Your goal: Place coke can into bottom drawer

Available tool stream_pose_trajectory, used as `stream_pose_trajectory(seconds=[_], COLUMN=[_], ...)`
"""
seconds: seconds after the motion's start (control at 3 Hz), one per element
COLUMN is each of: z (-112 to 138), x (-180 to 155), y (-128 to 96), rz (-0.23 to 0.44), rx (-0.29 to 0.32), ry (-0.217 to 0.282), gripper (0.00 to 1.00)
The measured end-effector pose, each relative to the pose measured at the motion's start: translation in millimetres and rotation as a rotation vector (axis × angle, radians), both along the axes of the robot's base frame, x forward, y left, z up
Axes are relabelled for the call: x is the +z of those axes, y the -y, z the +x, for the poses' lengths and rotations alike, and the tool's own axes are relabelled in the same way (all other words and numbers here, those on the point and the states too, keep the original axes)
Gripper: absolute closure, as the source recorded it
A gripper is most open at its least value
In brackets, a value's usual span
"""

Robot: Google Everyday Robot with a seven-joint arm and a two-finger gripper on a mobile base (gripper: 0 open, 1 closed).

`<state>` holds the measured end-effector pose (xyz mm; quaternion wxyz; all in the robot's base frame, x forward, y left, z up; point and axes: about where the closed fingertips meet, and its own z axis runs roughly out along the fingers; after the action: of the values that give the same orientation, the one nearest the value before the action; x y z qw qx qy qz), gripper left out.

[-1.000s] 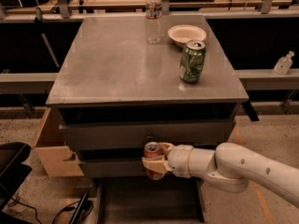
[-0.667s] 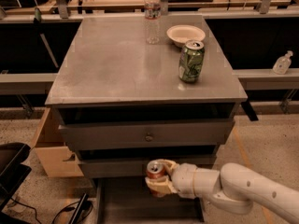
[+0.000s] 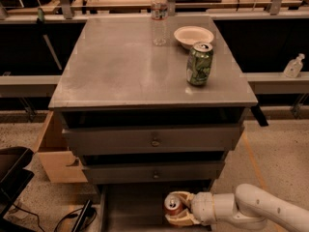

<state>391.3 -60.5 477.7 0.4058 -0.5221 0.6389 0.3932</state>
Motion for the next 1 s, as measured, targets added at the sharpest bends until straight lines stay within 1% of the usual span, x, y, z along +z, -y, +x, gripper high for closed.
stream_pose_trajectory(seconds=[0.33,0.67,1.0], z=[2.6,3.2,3.6], x=[-33.2,-35.2,-38.6], y=[6.1,6.9,-0.2], rz=[0.006,0.007,0.03], rx=[0.041,0.04,0.042], ry=[-0.039,-0.043,-0.027], gripper=[1.0,1.0,1.0])
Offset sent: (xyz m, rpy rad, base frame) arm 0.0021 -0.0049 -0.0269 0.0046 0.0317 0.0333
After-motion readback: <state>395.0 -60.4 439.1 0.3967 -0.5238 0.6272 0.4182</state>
